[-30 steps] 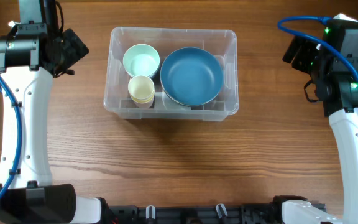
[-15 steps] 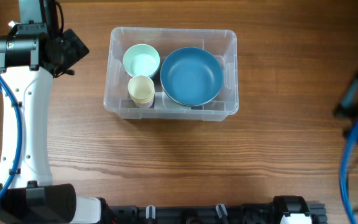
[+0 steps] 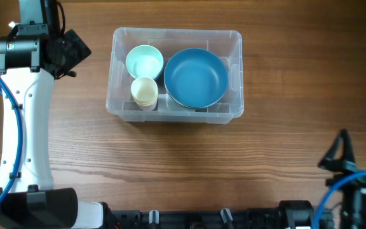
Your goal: Pack container
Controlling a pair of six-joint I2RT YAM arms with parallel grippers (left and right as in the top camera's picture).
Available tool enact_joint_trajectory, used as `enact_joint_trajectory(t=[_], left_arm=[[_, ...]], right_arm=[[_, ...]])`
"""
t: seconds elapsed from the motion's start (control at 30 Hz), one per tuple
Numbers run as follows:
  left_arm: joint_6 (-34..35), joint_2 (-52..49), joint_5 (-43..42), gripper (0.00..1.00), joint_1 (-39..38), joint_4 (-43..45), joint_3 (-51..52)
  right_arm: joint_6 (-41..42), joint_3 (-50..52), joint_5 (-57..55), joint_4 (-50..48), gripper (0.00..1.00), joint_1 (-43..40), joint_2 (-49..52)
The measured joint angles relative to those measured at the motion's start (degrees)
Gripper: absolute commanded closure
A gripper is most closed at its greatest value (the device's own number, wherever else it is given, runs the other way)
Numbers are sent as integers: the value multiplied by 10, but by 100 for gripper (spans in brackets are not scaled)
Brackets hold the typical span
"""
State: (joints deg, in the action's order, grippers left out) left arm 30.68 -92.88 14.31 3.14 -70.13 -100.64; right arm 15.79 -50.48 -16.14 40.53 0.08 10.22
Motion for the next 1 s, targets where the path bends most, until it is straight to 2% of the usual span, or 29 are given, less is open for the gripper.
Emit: enact_joint_trajectory(t=[0.2,0.4,0.63,1.0], left_arm=[[0,0,0,0,0,0,0],[0,0,0,0,0,0,0],[0,0,0,0,0,0,0],[0,0,0,0,0,0,0]], right_arm=[[-10,211,87,-228,0,0,-54],[-18,359,145,-363,0,0,-58],[-58,449,193,-419,0,0,-91],[-117,501,213,-407,0,0,-91]])
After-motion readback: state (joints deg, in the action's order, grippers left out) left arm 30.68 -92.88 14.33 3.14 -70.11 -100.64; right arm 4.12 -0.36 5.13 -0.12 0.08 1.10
